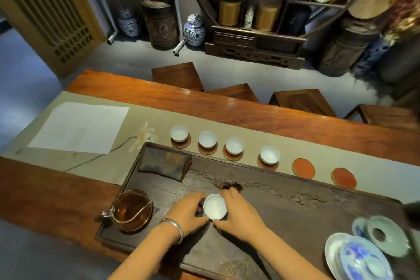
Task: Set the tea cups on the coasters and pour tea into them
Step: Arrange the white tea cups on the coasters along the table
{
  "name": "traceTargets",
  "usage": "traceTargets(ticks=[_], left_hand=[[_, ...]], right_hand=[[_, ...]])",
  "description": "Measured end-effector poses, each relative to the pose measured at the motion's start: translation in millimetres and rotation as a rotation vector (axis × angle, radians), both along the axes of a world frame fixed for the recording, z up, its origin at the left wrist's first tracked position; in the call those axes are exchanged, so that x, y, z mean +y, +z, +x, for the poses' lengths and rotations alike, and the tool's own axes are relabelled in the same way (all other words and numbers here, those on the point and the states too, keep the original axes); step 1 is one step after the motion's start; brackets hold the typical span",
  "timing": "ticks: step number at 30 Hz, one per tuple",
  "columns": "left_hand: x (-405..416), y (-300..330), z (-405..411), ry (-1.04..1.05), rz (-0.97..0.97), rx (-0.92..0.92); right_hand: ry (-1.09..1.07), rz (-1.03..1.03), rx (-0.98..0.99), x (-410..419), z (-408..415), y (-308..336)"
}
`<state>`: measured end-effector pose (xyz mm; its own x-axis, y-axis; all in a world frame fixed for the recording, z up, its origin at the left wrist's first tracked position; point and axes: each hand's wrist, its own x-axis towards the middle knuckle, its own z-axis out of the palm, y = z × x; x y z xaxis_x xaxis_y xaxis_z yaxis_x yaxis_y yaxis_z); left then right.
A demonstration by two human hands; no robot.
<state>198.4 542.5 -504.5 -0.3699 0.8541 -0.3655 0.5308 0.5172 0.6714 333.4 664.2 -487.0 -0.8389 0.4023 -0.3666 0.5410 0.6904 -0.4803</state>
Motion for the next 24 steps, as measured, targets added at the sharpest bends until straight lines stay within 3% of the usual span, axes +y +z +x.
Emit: traceTargets(ticks=[9,24], left_hand=[[34.4,4.6,-5.4,-0.126,0.057,-0.064],[184.2,56.0,34.1,-0.719,0.221,-0.014]], right_hand=[[-0.182,-0.016,0.035,16.6,13.5,15.9],[-0.72,0.105,0.098,70.0,83.0,68.6]])
